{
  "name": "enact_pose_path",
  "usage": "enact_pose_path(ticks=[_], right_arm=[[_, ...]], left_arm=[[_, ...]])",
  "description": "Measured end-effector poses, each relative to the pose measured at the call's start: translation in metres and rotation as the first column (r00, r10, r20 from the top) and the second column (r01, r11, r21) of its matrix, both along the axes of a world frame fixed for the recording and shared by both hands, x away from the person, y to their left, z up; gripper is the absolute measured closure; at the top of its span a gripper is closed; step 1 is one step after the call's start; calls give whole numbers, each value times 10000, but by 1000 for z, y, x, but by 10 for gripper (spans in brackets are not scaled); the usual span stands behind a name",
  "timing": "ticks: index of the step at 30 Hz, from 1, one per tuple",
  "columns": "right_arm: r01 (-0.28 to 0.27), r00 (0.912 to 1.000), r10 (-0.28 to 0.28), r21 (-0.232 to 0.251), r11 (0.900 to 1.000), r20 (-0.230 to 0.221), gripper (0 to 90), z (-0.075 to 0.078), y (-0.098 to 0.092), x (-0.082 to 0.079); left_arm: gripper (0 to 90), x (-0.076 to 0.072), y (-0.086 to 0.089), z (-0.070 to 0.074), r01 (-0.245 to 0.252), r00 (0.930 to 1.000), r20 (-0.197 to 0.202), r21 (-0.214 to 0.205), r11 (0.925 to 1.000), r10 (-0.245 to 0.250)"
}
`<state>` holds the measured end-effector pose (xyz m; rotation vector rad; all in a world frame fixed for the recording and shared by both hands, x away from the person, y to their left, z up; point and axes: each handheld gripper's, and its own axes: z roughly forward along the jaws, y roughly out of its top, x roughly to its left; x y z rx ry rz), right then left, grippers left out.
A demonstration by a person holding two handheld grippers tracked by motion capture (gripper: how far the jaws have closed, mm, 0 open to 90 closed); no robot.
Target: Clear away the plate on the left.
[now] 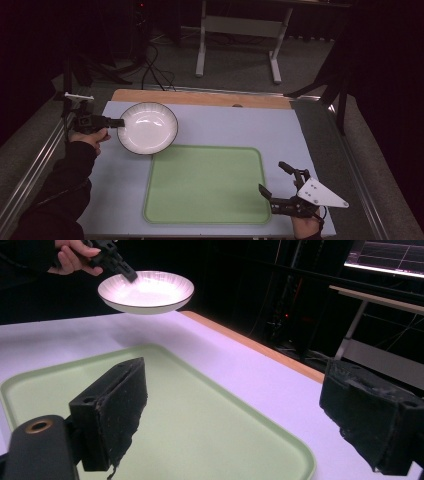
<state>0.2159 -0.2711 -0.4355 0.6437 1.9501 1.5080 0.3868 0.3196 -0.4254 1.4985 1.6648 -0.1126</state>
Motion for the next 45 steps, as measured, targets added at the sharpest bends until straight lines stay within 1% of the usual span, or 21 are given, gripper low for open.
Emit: enact_pose_path(ticks=[6, 11, 13, 14, 16, 18, 22, 23, 25, 26, 27, 28, 29, 30, 36, 37, 38, 39, 43, 44, 45], right_arm=[[76, 10000, -76, 51, 10000, 51, 115, 0, -2, 0], [34, 10000, -35, 51, 10000, 40, 115, 0, -1, 0], [40, 10000, -41, 30, 10000, 39, 114, 1, -1, 0], [44, 10000, -44, 16, 10000, 49, 114, 1, -1, 0], [37, 10000, -38, 38, 10000, 68, 115, 1, -1, 0], [36, 10000, -36, 65, 10000, 51, 115, 1, -1, 0], [47, 10000, -47, 53, 10000, 47, 115, 1, -2, 0], [53, 10000, -54, 50, 10000, 48, 115, 1, -2, 0], [53, 10000, -53, 52, 10000, 51, 114, 1, -2, 0], [55, 9999, -55, 30, 10000, 84, 115, 1, -2, 0], [55, 9999, -55, 30, 10000, 84, 115, 1, -2, 0], [50, 9999, -50, 27, 10000, 97, 115, 1, -2, 0], [50, 9999, -50, 27, 10000, 97, 115, 1, -2, 0], [53, 9999, -53, 27, 10000, 86, 115, 1, -2, 0], [75, 9999, -76, 45, 10000, 95, 115, 1, -2, -1], [75, 9999, -76, 45, 10000, 95, 115, 1, -2, -1], [65, 9999, -65, 34, 10000, 102, 115, 1, -2, -1], [65, 9999, -65, 34, 10000, 102, 115, 1, -2, -1], [80, 9999, -80, 30, 10000, 110, 115, 1, -2, -1], [85, 9999, -86, 43, 10000, 127, 115, 2, -2, -1], [85, 9999, -86, 43, 10000, 127, 115, 2, -2, -1]], left_arm=[[853, -6, -13, 7, 468, 9987, 212, 4, 9989, -468], [853, -10, -26, 15, 917, 9952, 341, -29, 9958, -915], [853, -11, -33, 19, 1181, 9923, 396, -85, 9930, -1177], [853, -11, -33, 19, 1181, 9923, 396, -85, 9930, -1177], [853, -14, -41, 21, 1488, 9877, 493, -3, 9889, -1486], [852, -15, -44, 22, 1564, 9866, 477, 11, 9877, -1563], [852, -22, -60, 25, 2010, 9779, 571, 74, 9796, -2011], [852, -22, -60, 25, 2010, 9779, 571, 74, 9796, -2011], [852, -24, -67, 26, 2220, 9729, 653, 62, 9750, -2220], [852, -27, -73, 29, 2392, 9682, 737, 83, 9709, -2392], [852, -27, -73, 29, 2392, 9682, 737, 83, 9709, -2392], [851, -29, -79, 31, 2597, 9626, 787, 47, 9657, -2592], [852, -29, -79, 31, 2597, 9626, 787, 47, 9657, -2592], [852, -30, -82, 32, 2682, 9601, 823, 6, 9634, -2673], [852, -37, -102, 35, 3348, 9387, 895, -59, 9423, -3329], [852, -37, -102, 35, 3348, 9387, 895, -59, 9423, -3329], [852, -38, -105, 35, 3506, 9325, 938, -41, 9365, -3487], [852, -39, -108, 35, 3520, 9324, 885, -45, 9360, -3503], [851, -44, -120, 32, 3796, 9216, 860, 33, 9252, -3784], [852, -46, -126, 30, 3982, 9142, 797, 59, 9173, -3974], [852, -46, -126, 30, 3982, 9142, 797, 59, 9173, -3974]])
